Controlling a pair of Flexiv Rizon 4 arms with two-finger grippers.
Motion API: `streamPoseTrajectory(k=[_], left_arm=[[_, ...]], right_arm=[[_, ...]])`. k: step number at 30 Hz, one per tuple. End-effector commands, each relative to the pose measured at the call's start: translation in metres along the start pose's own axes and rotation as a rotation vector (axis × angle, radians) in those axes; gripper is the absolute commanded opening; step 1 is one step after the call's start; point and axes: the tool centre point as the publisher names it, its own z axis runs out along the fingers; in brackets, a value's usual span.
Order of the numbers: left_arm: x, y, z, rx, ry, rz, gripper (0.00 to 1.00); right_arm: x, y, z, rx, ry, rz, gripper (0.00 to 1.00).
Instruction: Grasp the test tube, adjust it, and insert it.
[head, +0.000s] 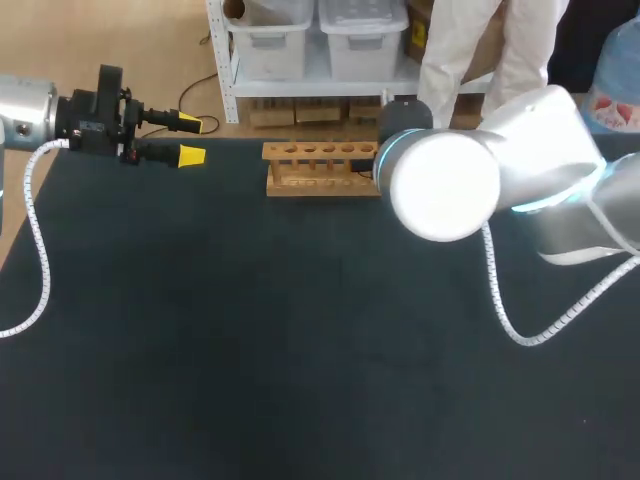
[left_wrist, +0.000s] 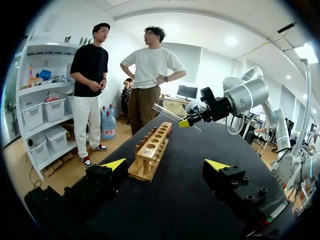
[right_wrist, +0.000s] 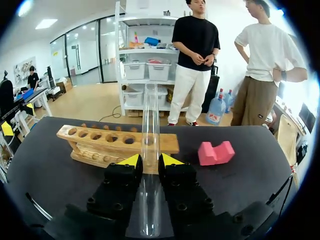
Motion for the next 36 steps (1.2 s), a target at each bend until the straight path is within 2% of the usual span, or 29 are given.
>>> streamPoseTrajectory(k=[1,16,36], left_arm=[[0.001,0.0,0.0,0.0,-0.002,0.002,1.0],[0.001,0.0,0.0,0.0,-0.002,0.002,1.0],[0.001,0.0,0.0,0.0,-0.002,0.002,1.0]], right_arm=[[-0.001,0.009,0.007,-0.006,0.004,0.003,0.0],[0.007,0.024,0.0,0.004,0.032,0.034,0.0],[0.018,0.034,0.014,-0.043,0.071,0.035,0.0]])
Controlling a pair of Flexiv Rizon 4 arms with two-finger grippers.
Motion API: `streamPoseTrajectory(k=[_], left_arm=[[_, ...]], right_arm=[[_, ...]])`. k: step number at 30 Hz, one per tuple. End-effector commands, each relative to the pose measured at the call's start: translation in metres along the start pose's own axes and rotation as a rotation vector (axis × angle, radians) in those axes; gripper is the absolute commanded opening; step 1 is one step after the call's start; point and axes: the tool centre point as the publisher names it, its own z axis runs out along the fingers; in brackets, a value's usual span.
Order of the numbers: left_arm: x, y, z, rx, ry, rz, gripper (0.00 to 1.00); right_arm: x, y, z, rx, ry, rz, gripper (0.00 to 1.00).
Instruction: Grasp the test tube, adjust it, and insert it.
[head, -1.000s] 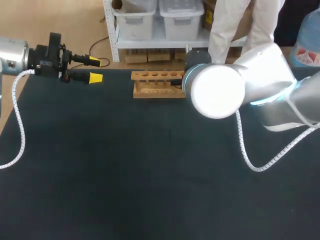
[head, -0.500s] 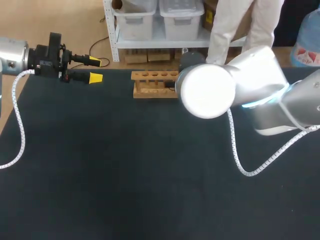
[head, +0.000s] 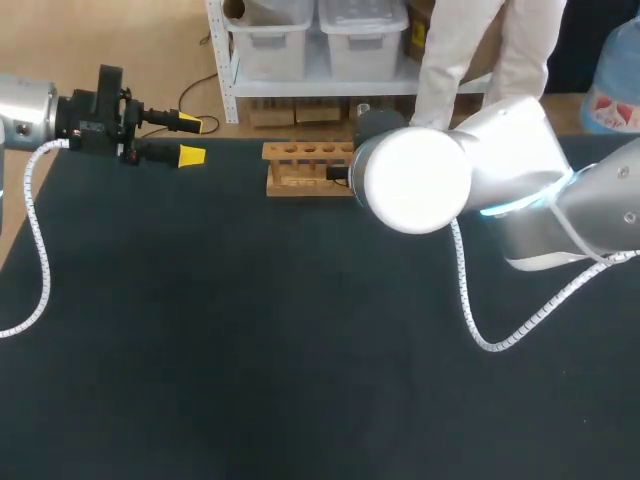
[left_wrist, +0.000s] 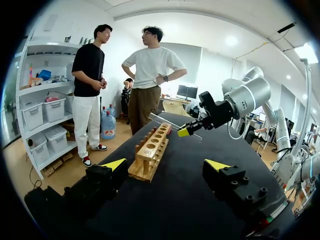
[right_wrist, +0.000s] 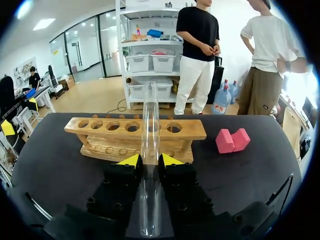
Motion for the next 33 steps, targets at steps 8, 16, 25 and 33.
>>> streamPoseTrajectory(k=[8,16,25,33], left_arm=[[0.001,0.0,0.0,0.0,-0.002,0.002,1.0],[0.001,0.0,0.0,0.0,-0.002,0.002,1.0],[0.001,0.0,0.0,0.0,-0.002,0.002,1.0],[0.001,0.0,0.0,0.0,-0.002,0.002,1.0]], right_arm=[[0.001,0.001,0.009,-0.022,0.022,0.001,0.0],[0.004,0.002,0.013,-0.026,0.043,0.009,0.0],[0.009,0.002,0.017,-0.043,0.092,0.018,0.0],[0.012,0.001,0.019,-0.068,0.157,0.01,0.0]])
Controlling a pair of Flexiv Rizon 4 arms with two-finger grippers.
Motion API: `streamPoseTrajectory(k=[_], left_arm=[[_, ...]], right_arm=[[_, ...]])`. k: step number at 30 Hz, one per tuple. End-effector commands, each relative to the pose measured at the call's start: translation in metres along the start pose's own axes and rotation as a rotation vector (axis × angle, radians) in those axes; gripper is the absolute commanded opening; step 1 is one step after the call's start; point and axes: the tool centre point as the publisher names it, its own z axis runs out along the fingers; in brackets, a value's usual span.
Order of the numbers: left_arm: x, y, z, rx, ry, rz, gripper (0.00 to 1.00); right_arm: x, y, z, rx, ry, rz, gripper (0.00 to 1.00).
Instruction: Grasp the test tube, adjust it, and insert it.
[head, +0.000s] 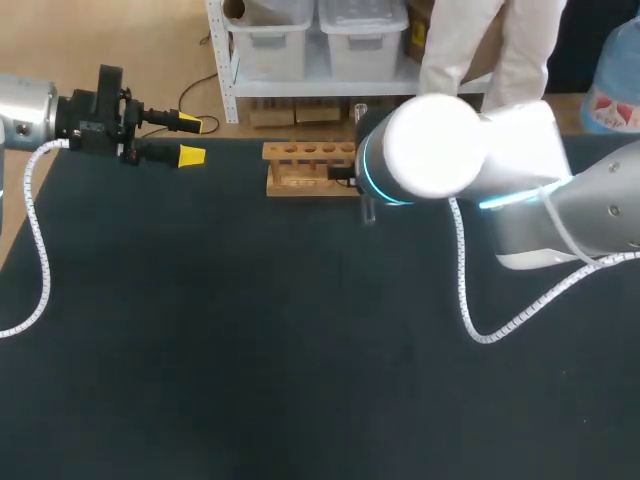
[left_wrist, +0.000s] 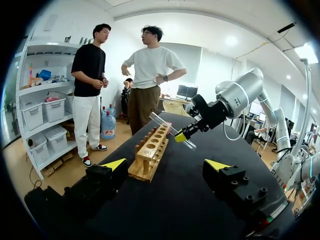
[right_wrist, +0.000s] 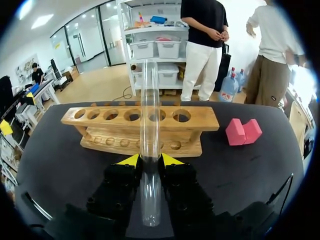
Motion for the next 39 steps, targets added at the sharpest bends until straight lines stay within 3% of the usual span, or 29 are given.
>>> streamPoseTrajectory(k=[1,18,39], left_arm=[[0.001,0.0,0.0,0.0,-0.002,0.002,1.0],[0.001,0.0,0.0,0.0,-0.002,0.002,1.0],[0.001,0.0,0.0,0.0,-0.002,0.002,1.0]], right_arm=[[-0.003,-0.002,0.003,-0.01,0.034,-0.001,0.0],[0.002,-0.001,0.003,-0.06,0.134,-0.009,0.0],[0.009,0.002,0.002,-0.085,0.168,-0.006,0.0]])
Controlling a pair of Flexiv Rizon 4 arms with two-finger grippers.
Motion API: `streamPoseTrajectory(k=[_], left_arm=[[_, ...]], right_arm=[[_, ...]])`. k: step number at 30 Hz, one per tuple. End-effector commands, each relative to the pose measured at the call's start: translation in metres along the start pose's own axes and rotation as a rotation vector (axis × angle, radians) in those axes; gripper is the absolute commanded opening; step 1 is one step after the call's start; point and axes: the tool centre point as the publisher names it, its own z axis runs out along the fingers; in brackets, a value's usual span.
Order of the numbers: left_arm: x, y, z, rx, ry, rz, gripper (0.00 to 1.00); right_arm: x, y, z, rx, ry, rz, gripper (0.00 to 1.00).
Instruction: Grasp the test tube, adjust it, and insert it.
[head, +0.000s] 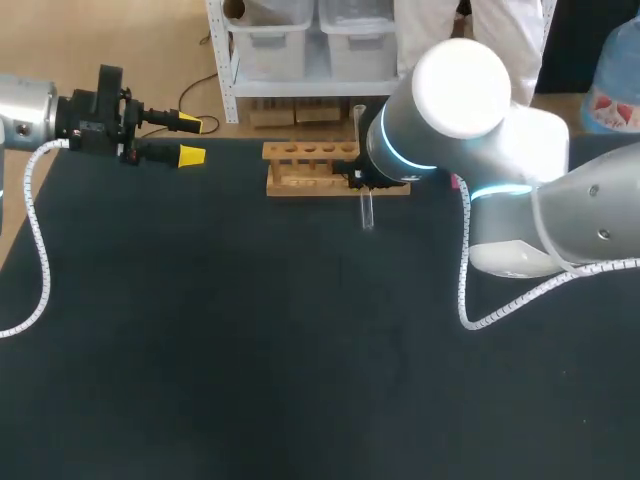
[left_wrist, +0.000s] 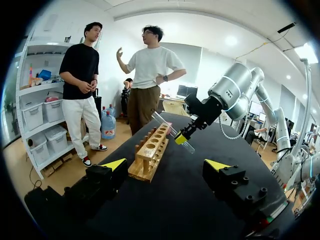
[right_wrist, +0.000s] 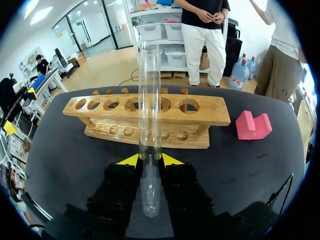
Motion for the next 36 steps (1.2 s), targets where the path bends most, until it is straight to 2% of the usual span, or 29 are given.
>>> streamPoseTrajectory(k=[1,5,20,36], left_arm=[[0.001,0.0,0.0,0.0,-0.002,0.002,1.0],[0.001,0.0,0.0,0.0,-0.002,0.002,1.0],[0.001,0.0,0.0,0.0,-0.002,0.002,1.0],[0.001,0.0,0.0,0.0,-0.002,0.002,1.0]], right_arm=[[0.0,-0.001,0.001,-0.001,0.003,0.0,0.0],[0.0,-0.003,-0.003,0.01,-0.005,0.006,0.0],[-0.016,-0.01,-0.037,0.123,-0.174,0.034,0.0],[-0.025,-0.018,-0.067,0.147,-0.27,0.019,0.0]])
